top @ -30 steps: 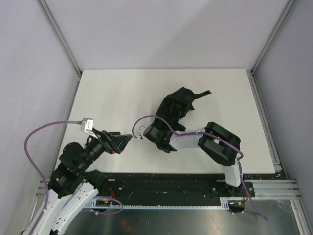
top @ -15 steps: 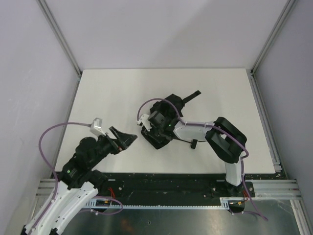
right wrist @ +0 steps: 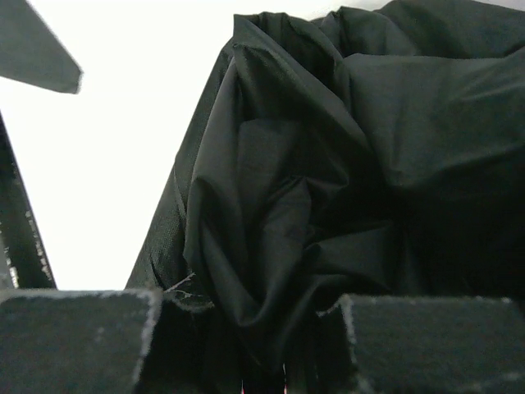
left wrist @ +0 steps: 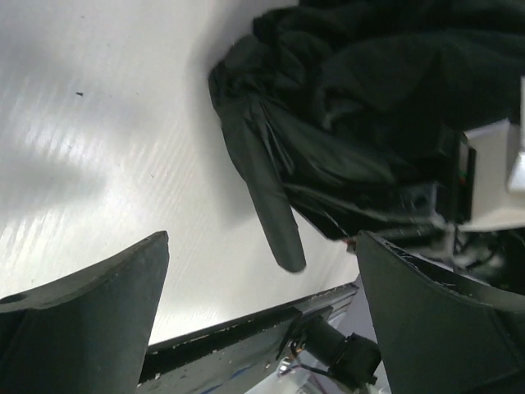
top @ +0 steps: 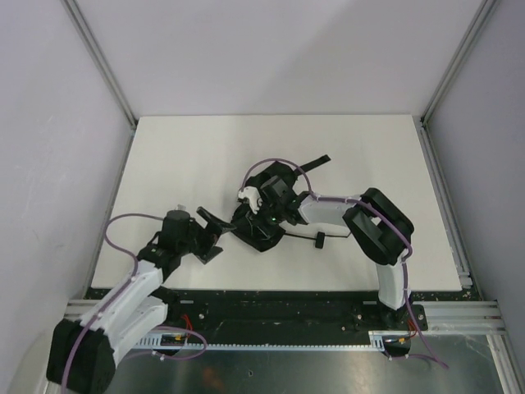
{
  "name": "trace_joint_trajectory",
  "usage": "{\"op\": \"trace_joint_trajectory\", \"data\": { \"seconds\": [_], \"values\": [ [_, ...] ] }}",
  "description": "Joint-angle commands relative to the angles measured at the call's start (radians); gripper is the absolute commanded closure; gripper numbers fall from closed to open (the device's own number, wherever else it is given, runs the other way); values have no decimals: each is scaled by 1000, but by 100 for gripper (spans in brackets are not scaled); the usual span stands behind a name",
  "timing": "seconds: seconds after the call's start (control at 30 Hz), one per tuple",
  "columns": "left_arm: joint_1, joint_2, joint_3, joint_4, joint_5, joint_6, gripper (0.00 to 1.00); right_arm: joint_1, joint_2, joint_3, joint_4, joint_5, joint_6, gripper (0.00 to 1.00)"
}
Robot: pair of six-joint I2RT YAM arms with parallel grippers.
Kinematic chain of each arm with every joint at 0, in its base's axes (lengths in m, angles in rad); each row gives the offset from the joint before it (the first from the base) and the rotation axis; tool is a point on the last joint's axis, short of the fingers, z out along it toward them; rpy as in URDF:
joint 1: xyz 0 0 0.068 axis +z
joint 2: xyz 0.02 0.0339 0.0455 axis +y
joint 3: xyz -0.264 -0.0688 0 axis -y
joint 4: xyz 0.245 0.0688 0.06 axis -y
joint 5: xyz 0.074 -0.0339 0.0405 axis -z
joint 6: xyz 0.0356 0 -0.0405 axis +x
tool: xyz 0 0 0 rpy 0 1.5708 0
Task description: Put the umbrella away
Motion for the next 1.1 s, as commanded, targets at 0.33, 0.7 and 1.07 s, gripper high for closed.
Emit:
{"op": "trace_joint_trajectory", "data": {
  "seconds": [0.33,0.7,1.07],
  "values": [
    [3,447,-28,529,94,-126,0,-19,95,-78,-180,-170,70,100],
    [-40,653,-46,545,-78,-239,15,-19,63,-76,-116,-229,134,100],
    [-62,779,-14,540,-200,-89,62,54,50,-77,-7,-245,262,100]
  ]
}}
